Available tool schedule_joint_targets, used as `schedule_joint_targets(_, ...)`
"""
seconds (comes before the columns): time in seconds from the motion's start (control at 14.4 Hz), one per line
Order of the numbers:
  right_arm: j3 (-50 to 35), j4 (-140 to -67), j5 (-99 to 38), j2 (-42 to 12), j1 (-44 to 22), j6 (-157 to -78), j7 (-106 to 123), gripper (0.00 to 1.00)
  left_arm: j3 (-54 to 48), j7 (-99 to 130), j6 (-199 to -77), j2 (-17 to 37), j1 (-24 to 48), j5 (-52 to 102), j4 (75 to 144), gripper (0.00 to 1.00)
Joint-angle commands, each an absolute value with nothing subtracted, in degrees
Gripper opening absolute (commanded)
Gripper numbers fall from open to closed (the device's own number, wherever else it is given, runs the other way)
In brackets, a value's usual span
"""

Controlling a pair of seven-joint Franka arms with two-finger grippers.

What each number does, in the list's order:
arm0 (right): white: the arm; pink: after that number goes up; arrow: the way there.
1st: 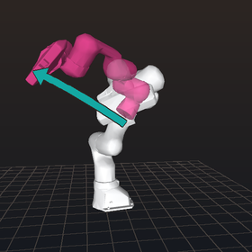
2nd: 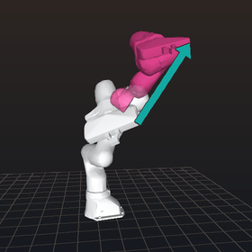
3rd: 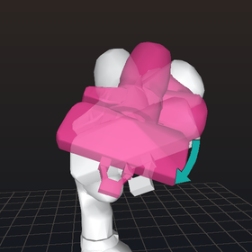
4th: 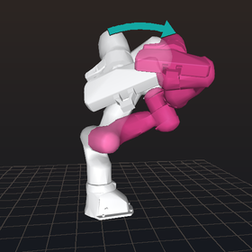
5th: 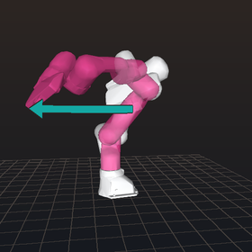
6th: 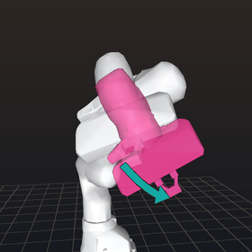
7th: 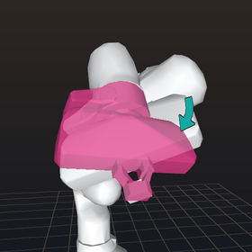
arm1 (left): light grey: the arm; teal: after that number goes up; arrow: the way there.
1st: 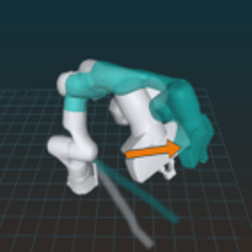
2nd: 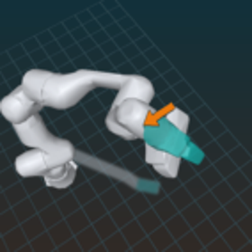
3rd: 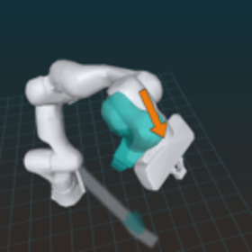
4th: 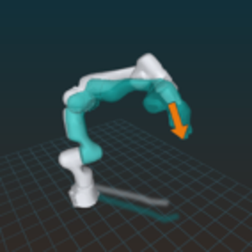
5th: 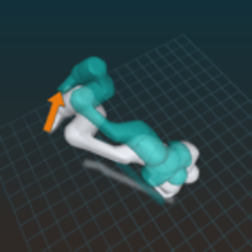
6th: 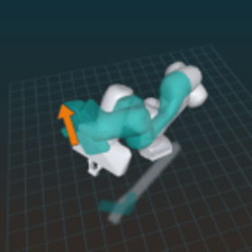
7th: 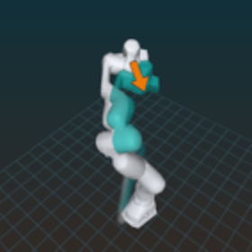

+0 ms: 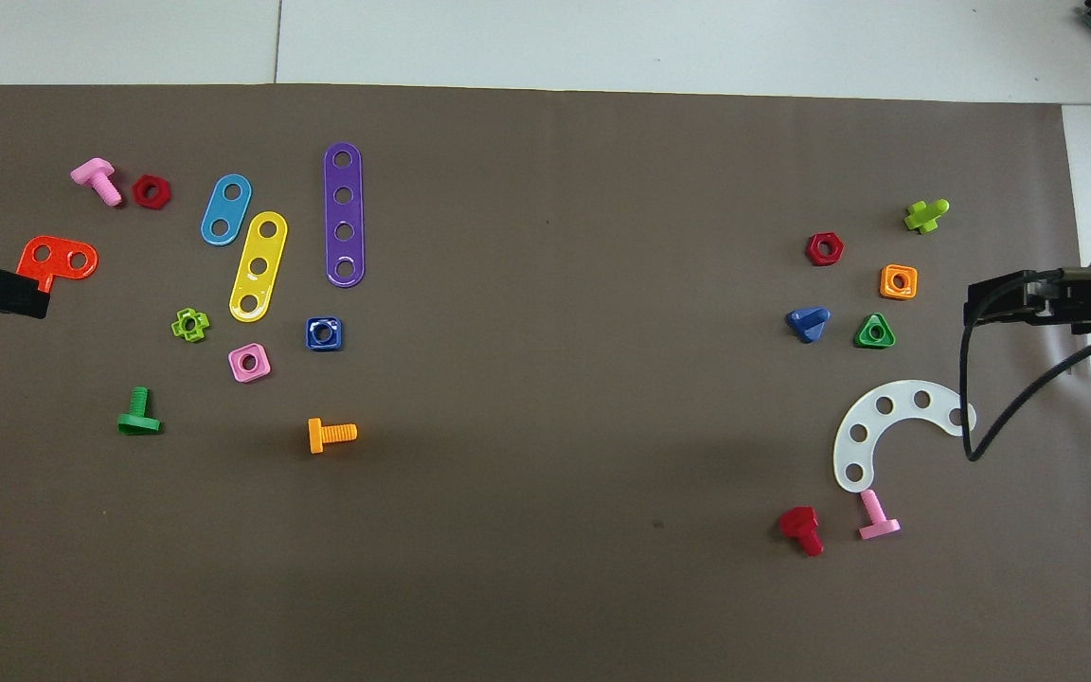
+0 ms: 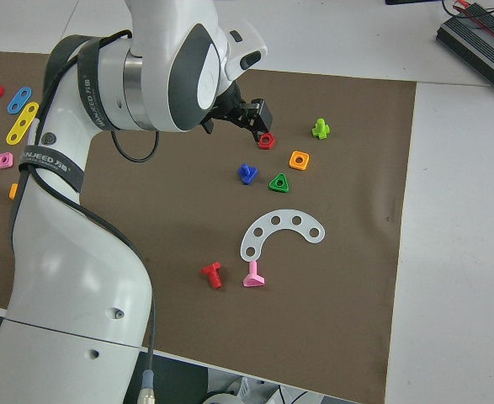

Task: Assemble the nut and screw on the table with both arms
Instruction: 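Reach the right gripper toward the blue bolt near the red nut, then grasp the blue bolt with the right gripper and lift it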

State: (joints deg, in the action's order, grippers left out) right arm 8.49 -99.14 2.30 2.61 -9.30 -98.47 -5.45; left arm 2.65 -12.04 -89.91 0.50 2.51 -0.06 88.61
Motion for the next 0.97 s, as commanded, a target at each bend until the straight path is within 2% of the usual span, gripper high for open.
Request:
schedule_joint_targets(0.0, 8.3, -107.6, 1.1, 1.7, -10.6, -108.6, -3.1, 1.0, 2.2, -12.6, -89.1, -0.2, 1.7, 0.8, 89.0, 1.0)
schedule_joint_targets(0.35, 8.3, -108.5, -2.4, -7.8, -10.4, -118.8, 2.9, 1.0, 2.2, -12.6, -89.1, -0.2, 1.6, 0.8, 89.0, 1.0)
schedule_joint_targets(0.49, 8.3, -109.4, -3.5, -9.7, -10.4, -121.3, 3.6, 1.0, 2.2, -12.6, -89.1, -0.2, 1.7, 0.8, 89.0, 1.0)
schedule_joint_targets(0.69, 8.3, -114.0, -3.5, -12.6, -10.5, -130.8, 3.9, 1.0, 2.2, -12.6, -89.1, -0.2, 1.6, 0.8, 89.0, 1.0)
schedule_joint_targets(0.9, 8.3, -114.0, -3.6, -16.9, -11.2, -136.0, 3.6, 1.0, 2.2, -12.6, -89.0, -0.2, 1.7, 0.8, 89.0, 1.0)
